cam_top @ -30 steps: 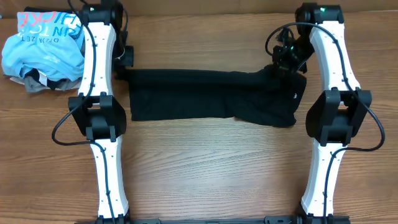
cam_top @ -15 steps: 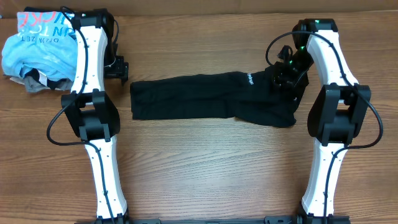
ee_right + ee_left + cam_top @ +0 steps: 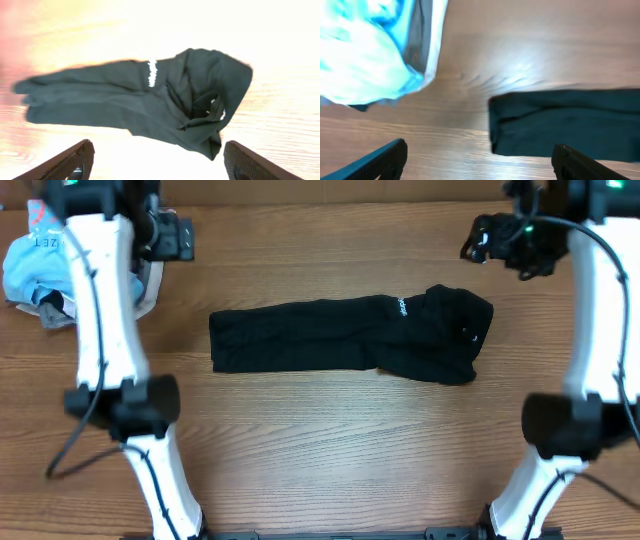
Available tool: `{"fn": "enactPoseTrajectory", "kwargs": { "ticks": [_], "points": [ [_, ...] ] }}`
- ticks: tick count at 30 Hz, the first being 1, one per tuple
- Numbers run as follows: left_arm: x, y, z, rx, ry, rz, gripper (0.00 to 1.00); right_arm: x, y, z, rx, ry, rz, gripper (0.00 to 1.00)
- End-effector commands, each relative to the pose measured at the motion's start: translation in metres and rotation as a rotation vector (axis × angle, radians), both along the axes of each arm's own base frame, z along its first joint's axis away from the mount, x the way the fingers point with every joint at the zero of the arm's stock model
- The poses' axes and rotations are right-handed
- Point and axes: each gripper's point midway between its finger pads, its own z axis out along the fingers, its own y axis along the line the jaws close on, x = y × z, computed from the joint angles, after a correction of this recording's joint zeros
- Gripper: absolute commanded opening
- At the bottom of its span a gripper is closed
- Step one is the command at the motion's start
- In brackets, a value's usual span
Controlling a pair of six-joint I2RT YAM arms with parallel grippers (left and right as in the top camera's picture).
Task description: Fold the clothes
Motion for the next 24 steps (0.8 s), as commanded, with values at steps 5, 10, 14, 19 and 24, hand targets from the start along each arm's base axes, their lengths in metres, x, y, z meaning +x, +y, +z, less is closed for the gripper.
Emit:
{"fn": "enactPoseTrajectory", "kwargs": {
  "ticks": [5,10,14,19,24],
  "points": [
    [-0.036,-0.035,0.071,-0.11,-0.156,-0.077,0.93,-0.032,0.01,0.067,0.037,-0.165,-0.004,0.88],
    [-0.053,-0.043,0.058,-0.136,-0.079,-0.051,0.93,-0.052,0.013,0.078,0.051,-0.181,-0.004,0.88],
    [-0.058,-0.05,0.011,-0.146,0.078,-0.048,0.92,-0.06,0.014,0.066,0.055,-0.135,-0.001,0.88],
    [-0.048,-0.054,-0.051,-0.151,0.175,-0.052,0.93,-0.062,0.016,0.038,0.056,-0.045,0.012,0.88],
    [-0.043,-0.062,-0.122,-0.181,0.227,-0.127,0.96,-0.063,0.03,0.008,0.057,0.026,0.059,0.88]
  ]
}}
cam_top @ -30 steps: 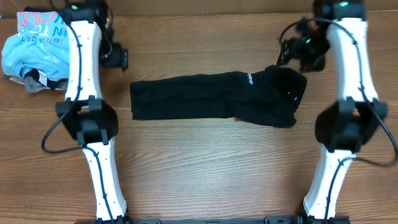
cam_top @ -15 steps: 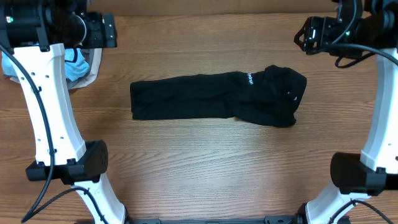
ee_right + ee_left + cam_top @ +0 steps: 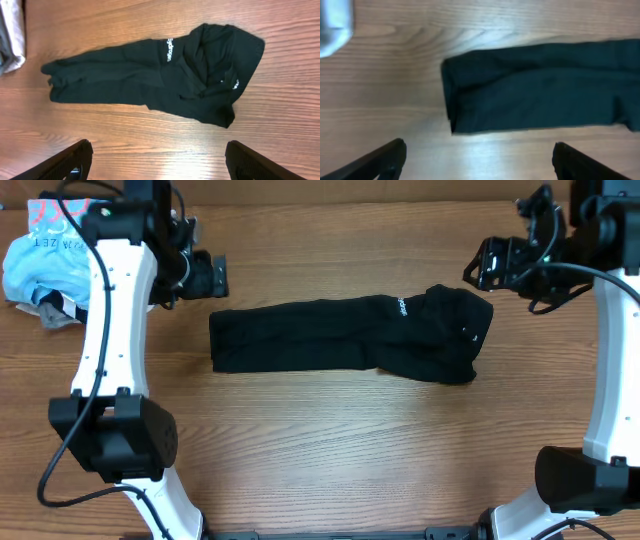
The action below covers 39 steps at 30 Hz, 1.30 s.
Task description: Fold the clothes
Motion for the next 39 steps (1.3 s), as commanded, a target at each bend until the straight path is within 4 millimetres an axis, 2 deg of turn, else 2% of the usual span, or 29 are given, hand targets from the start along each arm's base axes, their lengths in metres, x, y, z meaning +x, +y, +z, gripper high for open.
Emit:
{"fn": "enactPoseTrajectory", "kwargs": {
  "ticks": [1,4,7,12,19,25,27,28,30,34,37,39],
  "points": [
    [-0.01,-0.012,-0.048,-0.038,0.054,-0.085,0.98,-0.004,0.017,-0.011,0.007,0.023,0.059,0.88],
    [-0.003,-0.012,-0.082,-0.03,0.022,-0.125,1.0,-0.002,0.026,-0.014,0.007,0.017,0.085,0.88],
    [-0.001,-0.014,-0.107,-0.031,-0.008,-0.147,1.0,0.0,0.032,-0.013,0.006,0.002,0.101,0.89],
    [-0.007,-0.013,-0.144,-0.02,-0.027,-0.177,1.0,-0.002,0.034,-0.014,0.007,0.01,0.104,0.89],
    [-0.016,-0.013,-0.177,-0.015,-0.049,-0.186,1.0,-0.002,0.034,-0.013,0.013,0.016,0.087,0.89],
    [-0.023,-0.013,-0.197,-0.013,-0.07,-0.184,1.0,-0.003,0.034,-0.014,0.013,0.02,0.087,0.89],
    [-0.024,-0.013,-0.203,-0.014,-0.073,-0.177,0.97,-0.003,0.034,-0.014,0.013,0.02,0.087,0.89],
    [-0.024,-0.013,-0.204,-0.015,-0.074,-0.172,0.95,-0.003,0.034,-0.014,0.013,0.02,0.087,0.89],
    [-0.026,-0.013,-0.208,-0.018,-0.07,-0.163,0.83,-0.003,0.034,-0.014,0.013,0.02,0.087,0.89],
    [-0.029,-0.013,-0.211,-0.028,-0.051,-0.128,0.47,-0.003,0.034,-0.014,0.014,0.02,0.087,0.88],
    [-0.029,-0.013,-0.211,-0.035,-0.045,-0.1,0.29,-0.003,0.034,-0.014,0.013,0.02,0.087,0.88],
    [-0.03,-0.013,-0.211,-0.038,-0.036,-0.084,0.06,-0.003,0.034,-0.014,0.013,0.021,0.087,0.88]
  ]
}}
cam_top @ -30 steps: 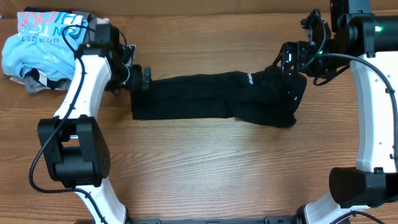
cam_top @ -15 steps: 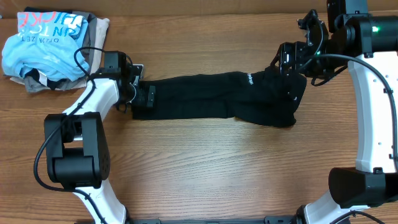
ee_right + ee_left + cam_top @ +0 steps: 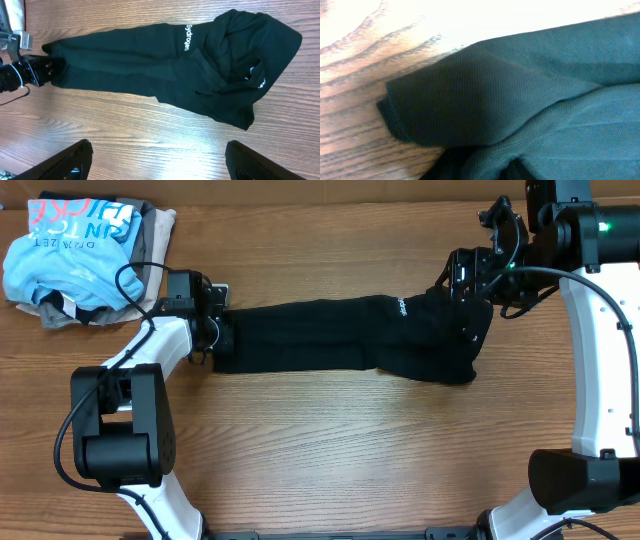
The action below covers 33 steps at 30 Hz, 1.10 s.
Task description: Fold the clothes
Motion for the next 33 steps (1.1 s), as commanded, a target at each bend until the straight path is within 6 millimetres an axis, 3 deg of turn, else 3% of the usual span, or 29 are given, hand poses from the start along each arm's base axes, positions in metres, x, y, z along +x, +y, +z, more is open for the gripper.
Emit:
{"fn": "enactPoseTrajectory", "kwargs": {
  "ticks": [1,5,7,10,14,16,19,26,33],
  "points": [
    [-0.029,-0.003,-0.032,-0.02,0.132,0.044,0.04,-0.001,0.002,0.004,0.009,-0.012,0.002,0.87],
    [-0.031,0.012,-0.028,-0.012,0.158,0.097,0.04,0.001,0.002,0.003,0.009,-0.016,0.002,0.8],
    [-0.03,0.024,-0.015,-0.015,0.173,0.128,0.04,0.003,0.002,-0.002,0.01,-0.011,-0.001,0.74],
    [-0.024,0.046,0.018,-0.019,0.187,0.176,0.04,0.009,0.002,-0.025,0.02,0.021,-0.023,0.5],
    [-0.016,0.062,0.055,-0.013,0.192,0.176,0.04,0.015,0.009,-0.058,0.059,0.051,-0.012,0.2],
    [-0.011,0.063,0.076,0.002,0.181,0.133,0.04,0.019,0.011,-0.089,0.077,0.071,-0.036,0.04],
    [-0.005,0.062,0.093,0.006,0.165,0.12,0.04,0.026,0.014,-0.126,0.099,0.067,-0.055,0.04],
    [-0.004,0.062,0.109,0.006,0.165,0.12,0.04,0.024,0.013,-0.192,0.126,0.075,-0.142,0.04],
    [0.0,0.063,0.137,0.008,0.142,0.121,0.04,0.014,0.002,-0.239,0.081,0.086,-0.216,0.04]
  ]
}}
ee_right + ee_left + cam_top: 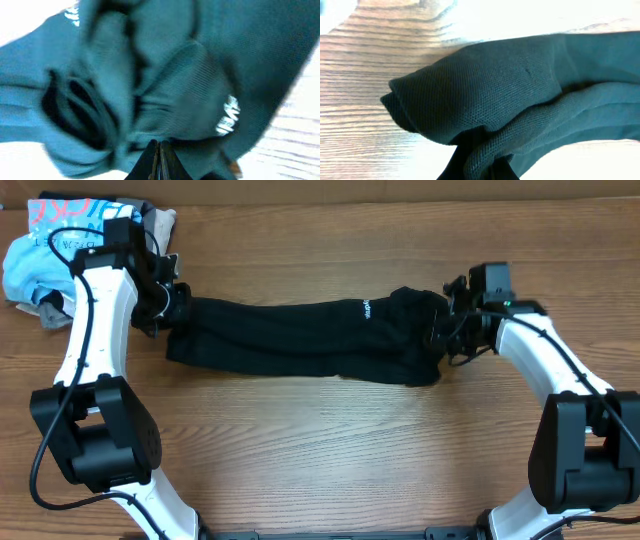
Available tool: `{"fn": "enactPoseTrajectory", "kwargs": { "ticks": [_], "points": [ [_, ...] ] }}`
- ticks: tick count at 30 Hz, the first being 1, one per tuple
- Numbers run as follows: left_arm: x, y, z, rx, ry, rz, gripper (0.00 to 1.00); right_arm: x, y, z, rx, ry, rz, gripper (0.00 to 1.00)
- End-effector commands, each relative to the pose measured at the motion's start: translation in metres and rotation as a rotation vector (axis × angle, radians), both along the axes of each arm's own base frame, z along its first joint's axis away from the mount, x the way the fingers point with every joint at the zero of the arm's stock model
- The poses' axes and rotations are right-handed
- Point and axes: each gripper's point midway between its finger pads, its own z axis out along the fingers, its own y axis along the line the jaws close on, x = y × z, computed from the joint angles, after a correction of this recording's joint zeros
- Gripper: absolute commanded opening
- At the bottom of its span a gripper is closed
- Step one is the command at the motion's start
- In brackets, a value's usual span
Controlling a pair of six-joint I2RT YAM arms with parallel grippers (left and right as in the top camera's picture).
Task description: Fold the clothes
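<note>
A long black garment (300,340) with small white lettering (366,307) lies stretched across the wooden table. My left gripper (172,312) is shut on its left end, and the left wrist view shows a roll of black fabric (495,85) pinched between the fingers at the bottom of the frame. At the bunched right end my right gripper (452,337) is down on the cloth. In the blurred right wrist view its fingers (160,157) are pressed together, with the fabric (175,75) filling the frame.
A pile of other clothes (60,250), light blue on top, sits at the back left corner just behind my left arm. Bare wooden table (320,460) stretches in front of the garment.
My right gripper was open and high above the garment's right end; now it is down and shut on that end. The left gripper and the whole garment now sit further left.
Both grippers began open and high, away from the flat black garment, then hovered over its two ends. The left one came down onto the left end while the right stayed up. Now each grips an end, and the garment lies further left.
</note>
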Motion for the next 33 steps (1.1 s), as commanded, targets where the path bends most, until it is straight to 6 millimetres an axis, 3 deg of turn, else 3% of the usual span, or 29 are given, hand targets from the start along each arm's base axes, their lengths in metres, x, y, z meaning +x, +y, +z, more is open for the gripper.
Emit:
{"fn": "enactPoseTrajectory", "kwargs": {
  "ticks": [1,6,13,19,26,33],
  "points": [
    [0.013,0.002,0.026,0.02,-0.062,-0.016,0.04,-0.006,-0.009,-0.02,-0.036,0.024,-0.059,0.04],
    [0.009,-0.006,0.033,0.018,-0.046,-0.034,0.04,-0.008,-0.01,-0.034,-0.042,0.038,-0.073,0.04],
    [0.012,-0.009,0.017,0.139,-0.017,-0.069,0.04,-0.006,-0.008,-0.033,-0.028,0.031,-0.072,0.04],
    [0.019,-0.03,0.009,0.144,-0.019,-0.099,0.04,-0.006,-0.006,-0.032,-0.015,0.031,-0.068,0.04],
    [0.02,-0.078,-0.013,0.14,0.017,-0.201,0.04,-0.007,-0.006,-0.032,-0.016,0.036,-0.067,0.04],
    [0.008,-0.144,-0.058,0.088,0.112,-0.309,0.04,-0.01,-0.006,-0.033,-0.017,0.045,-0.067,0.04]
  ]
}}
